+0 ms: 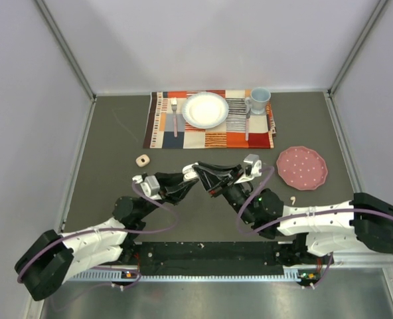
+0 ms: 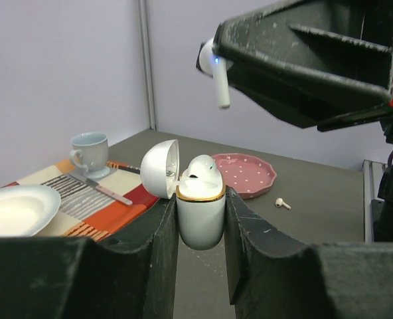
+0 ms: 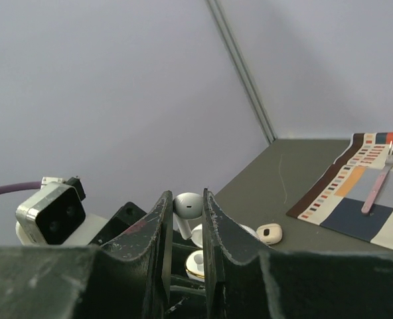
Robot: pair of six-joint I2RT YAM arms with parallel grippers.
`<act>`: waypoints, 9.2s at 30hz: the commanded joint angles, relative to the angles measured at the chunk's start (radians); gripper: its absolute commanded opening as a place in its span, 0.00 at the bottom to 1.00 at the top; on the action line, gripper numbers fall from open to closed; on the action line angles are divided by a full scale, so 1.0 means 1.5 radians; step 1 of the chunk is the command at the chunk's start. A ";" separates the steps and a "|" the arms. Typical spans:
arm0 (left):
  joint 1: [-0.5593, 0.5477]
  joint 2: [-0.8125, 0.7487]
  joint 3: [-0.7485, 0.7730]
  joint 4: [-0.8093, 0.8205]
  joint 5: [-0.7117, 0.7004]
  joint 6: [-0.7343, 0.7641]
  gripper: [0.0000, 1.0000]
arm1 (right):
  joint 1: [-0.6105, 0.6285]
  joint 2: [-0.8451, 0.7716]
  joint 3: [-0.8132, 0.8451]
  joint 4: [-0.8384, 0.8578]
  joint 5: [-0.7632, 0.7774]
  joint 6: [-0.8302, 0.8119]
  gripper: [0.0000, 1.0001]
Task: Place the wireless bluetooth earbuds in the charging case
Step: Insert the left earbud into the left side groove of the charging case, then close the charging case with the earbuds, then place the charging case with the earbuds at the center of the board.
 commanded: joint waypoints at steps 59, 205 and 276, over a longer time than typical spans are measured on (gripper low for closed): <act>-0.005 -0.053 0.002 0.158 -0.007 0.012 0.00 | 0.020 0.092 0.016 0.031 -0.002 0.079 0.00; -0.005 -0.127 0.085 -0.096 0.148 0.062 0.00 | -0.139 -0.063 0.376 -0.923 -0.170 0.278 0.92; 0.032 0.551 0.411 -0.287 -0.122 -0.537 0.00 | -0.261 -0.376 0.177 -0.986 -0.006 0.285 0.98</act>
